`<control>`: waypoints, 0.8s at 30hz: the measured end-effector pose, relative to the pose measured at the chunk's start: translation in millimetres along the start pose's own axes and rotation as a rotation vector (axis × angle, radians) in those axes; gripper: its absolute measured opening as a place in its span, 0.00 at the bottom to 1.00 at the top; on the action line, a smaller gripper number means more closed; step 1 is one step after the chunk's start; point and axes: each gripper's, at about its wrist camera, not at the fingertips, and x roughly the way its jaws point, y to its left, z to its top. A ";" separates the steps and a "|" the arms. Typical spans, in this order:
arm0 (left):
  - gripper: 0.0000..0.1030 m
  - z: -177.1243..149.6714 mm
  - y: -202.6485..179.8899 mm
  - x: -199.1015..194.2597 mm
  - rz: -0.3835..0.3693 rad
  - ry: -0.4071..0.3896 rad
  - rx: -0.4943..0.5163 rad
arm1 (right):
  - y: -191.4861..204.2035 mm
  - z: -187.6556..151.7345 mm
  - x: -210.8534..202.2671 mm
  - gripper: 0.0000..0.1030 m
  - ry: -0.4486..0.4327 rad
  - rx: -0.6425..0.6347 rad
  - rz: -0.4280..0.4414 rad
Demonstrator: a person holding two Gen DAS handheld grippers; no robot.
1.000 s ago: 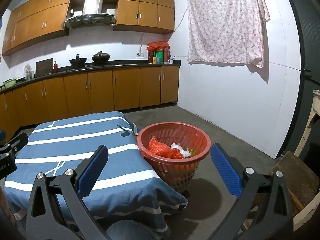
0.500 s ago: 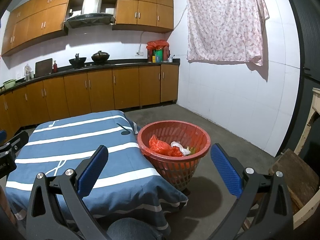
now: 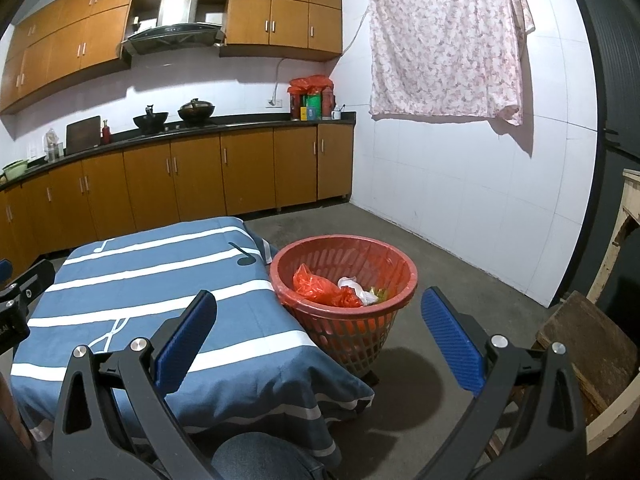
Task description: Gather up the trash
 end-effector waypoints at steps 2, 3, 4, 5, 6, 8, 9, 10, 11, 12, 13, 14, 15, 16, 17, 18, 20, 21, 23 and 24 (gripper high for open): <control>0.96 0.3 0.3 0.4 0.001 0.000 0.001 | -0.3 0.0 0.1 0.98 -0.001 0.000 0.000; 0.96 0.1 -0.6 -0.2 0.001 -0.001 0.001 | -0.1 0.2 -0.1 0.98 -0.001 0.000 0.000; 0.96 0.1 -1.1 -0.5 0.001 -0.001 0.001 | -0.2 0.2 0.1 0.98 -0.001 -0.001 0.000; 0.96 0.3 -0.1 0.1 0.001 0.000 0.000 | -0.5 0.0 0.2 0.98 -0.001 0.000 0.000; 0.96 0.3 -0.6 -0.2 0.000 -0.001 0.000 | -0.7 0.0 0.2 0.98 -0.001 0.000 0.000; 0.96 0.7 -0.4 0.1 0.000 -0.001 0.000 | -0.7 0.0 0.3 0.98 0.001 0.000 0.001; 0.96 0.8 -0.1 0.4 0.001 0.000 0.000 | -0.6 0.0 0.2 0.98 0.001 0.000 0.001; 0.96 0.9 0.0 0.5 0.001 0.000 0.000 | -0.4 0.2 0.0 0.98 0.000 -0.001 0.000; 0.96 0.7 -0.3 0.3 0.001 0.001 -0.001 | -0.4 0.2 -0.1 0.98 0.000 -0.001 0.000; 0.96 0.6 -0.7 0.0 0.003 0.001 -0.001 | -0.6 0.2 0.0 0.98 -0.001 -0.001 0.000; 0.96 1.1 0.0 0.6 0.002 0.001 0.000 | -0.6 0.2 0.0 0.98 -0.001 -0.001 0.000; 0.96 1.5 -0.5 0.2 0.001 0.003 -0.001 | -0.8 0.0 0.2 0.98 0.000 0.000 0.000; 0.96 2.3 -0.2 0.3 0.001 0.004 -0.001 | -0.7 0.0 0.3 0.98 0.001 0.000 0.000; 0.96 2.1 -1.3 -0.3 0.001 0.005 -0.002 | -0.8 0.0 0.3 0.98 0.000 0.000 0.000; 0.96 2.2 -1.2 -0.3 0.002 0.006 -0.002 | -0.9 0.0 0.2 0.98 0.000 0.000 0.000; 0.96 1.9 -1.8 -0.6 0.003 0.006 -0.002 | -0.8 0.1 0.1 0.98 0.001 0.000 0.000; 0.96 1.7 -1.3 -0.2 0.003 0.008 -0.004 | -1.0 0.1 0.2 0.98 0.000 -0.001 0.001; 0.96 1.7 -1.3 -0.3 0.003 0.008 -0.004 | -0.9 0.1 0.2 0.98 0.000 -0.001 0.001; 0.96 2.2 0.1 0.4 0.003 0.008 -0.005 | -0.4 -0.2 0.0 0.98 0.000 -0.001 0.000; 0.96 2.1 -0.2 0.3 0.003 0.008 -0.004 | -0.3 -0.2 0.0 0.98 0.001 -0.001 0.000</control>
